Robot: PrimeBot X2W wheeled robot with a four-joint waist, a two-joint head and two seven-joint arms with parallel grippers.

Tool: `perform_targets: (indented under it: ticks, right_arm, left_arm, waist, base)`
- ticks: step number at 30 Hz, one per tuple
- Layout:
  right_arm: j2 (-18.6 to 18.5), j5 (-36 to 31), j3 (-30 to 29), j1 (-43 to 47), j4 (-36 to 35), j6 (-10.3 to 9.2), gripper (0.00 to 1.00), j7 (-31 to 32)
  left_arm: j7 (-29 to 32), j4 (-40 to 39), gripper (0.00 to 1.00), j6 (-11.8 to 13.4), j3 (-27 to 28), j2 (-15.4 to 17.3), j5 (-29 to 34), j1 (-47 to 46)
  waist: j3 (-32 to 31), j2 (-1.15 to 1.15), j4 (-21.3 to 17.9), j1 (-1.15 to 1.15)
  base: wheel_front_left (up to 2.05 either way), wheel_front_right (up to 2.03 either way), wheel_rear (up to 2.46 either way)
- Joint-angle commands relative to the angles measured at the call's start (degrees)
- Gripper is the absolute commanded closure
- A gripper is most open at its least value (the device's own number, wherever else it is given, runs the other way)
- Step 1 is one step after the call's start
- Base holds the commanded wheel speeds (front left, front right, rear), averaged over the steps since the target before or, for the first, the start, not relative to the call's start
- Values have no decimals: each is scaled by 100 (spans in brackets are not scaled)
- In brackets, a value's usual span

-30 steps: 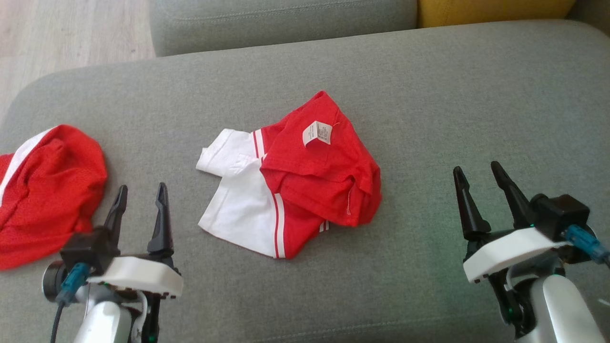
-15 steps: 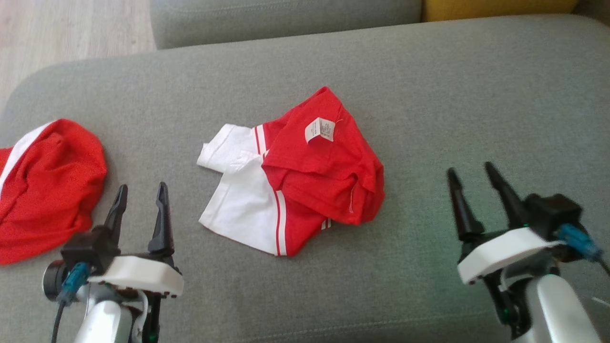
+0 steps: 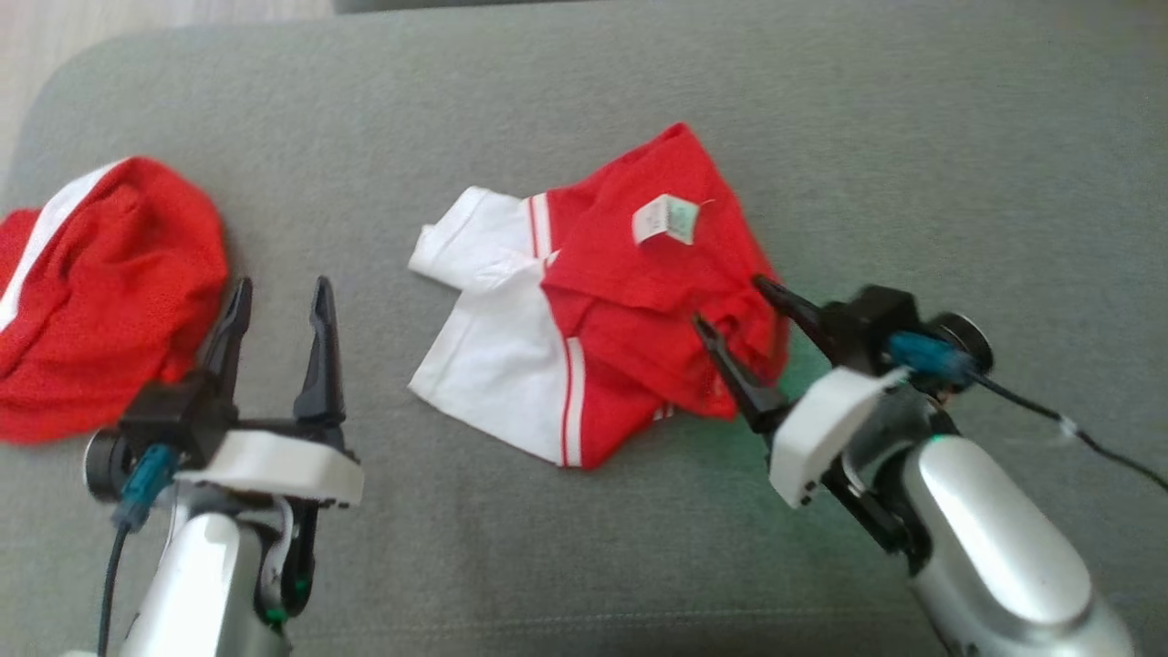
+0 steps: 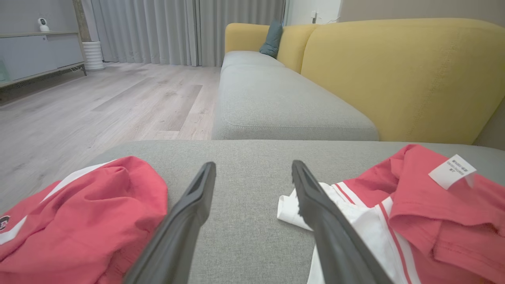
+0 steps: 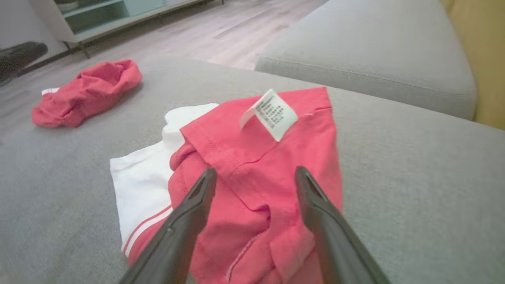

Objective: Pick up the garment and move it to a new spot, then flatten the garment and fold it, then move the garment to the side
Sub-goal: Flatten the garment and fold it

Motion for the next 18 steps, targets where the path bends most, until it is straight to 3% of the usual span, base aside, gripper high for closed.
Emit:
perform_targets:
  ticks: [1,7,12,13,15,16,18]
  right_arm:
    - [-64,12,145,-212,-140,-5,0,40]
    - [-243,-31,609,-691,226,-5,0,240]
    - [-284,-184,672,-903,583,-5,0,347]
    - [-279,-219,663,-928,641,-5,26,340]
    - [-245,-265,605,-961,722,-5,93,300]
    - [-225,-285,555,-968,745,-5,100,258]
    - [-184,-303,413,-969,753,-5,100,119]
  left_arm:
    - [-51,-227,0,3,168,52,65,-259]
    - [-51,-245,0,-25,187,-97,120,-371]
    - [-51,-284,0,-56,230,-188,169,-385]
    - [-51,-290,0,-68,247,-205,168,-387]
    - [-51,-294,0,-80,275,-218,200,-394]
    - [-51,-299,0,-91,291,-226,207,-396]
    - [-51,-308,0,-101,320,-240,236,-389]
  waist:
    - [117,0,131,0]
    - [222,0,341,0]
    - [240,0,419,0]
    - [242,0,430,0]
    - [247,0,445,0]
    - [246,0,451,0]
    - [241,0,453,0]
  base:
    - [0,0,0]
    - [0,0,0]
    - [0,0,0]
    - [0,0,0]
    - [0,0,0]
    - [0,0,0]
    - [0,0,0]
